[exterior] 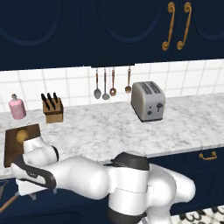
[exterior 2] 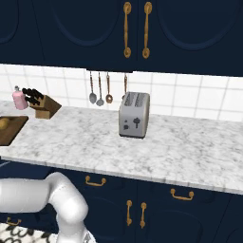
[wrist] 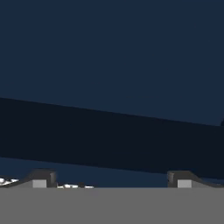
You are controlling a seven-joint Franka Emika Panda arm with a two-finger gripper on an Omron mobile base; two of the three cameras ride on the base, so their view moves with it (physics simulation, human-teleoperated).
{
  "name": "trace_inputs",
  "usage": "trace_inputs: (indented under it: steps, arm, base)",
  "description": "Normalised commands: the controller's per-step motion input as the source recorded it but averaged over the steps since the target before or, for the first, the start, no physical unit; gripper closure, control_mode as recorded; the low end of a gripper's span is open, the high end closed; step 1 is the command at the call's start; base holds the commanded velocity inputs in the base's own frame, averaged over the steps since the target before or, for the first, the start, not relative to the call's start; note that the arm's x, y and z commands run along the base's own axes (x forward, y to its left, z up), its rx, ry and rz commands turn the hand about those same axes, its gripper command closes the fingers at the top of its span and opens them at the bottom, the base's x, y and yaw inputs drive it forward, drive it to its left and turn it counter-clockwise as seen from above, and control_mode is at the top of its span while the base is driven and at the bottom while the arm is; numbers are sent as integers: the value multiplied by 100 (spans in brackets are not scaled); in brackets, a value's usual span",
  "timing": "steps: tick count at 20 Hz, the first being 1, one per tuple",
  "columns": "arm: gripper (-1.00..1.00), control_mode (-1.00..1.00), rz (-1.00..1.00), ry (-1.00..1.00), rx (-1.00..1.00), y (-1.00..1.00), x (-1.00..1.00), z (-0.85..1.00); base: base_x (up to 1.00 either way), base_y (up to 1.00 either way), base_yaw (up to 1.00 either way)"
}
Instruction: Place the appropriate cutting tool for cutting the potato skin on the cutting board.
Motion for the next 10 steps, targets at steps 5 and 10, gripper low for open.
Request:
trace_inputs:
  steps: [5, 10]
  arm:
    - [-100, -100, 0, 1, 3, 17, 18, -52]
    - [-100, -100, 0, 1, 8, 8, 0, -65]
  base:
    - [0, 0, 0]
    - [0, 0, 0]
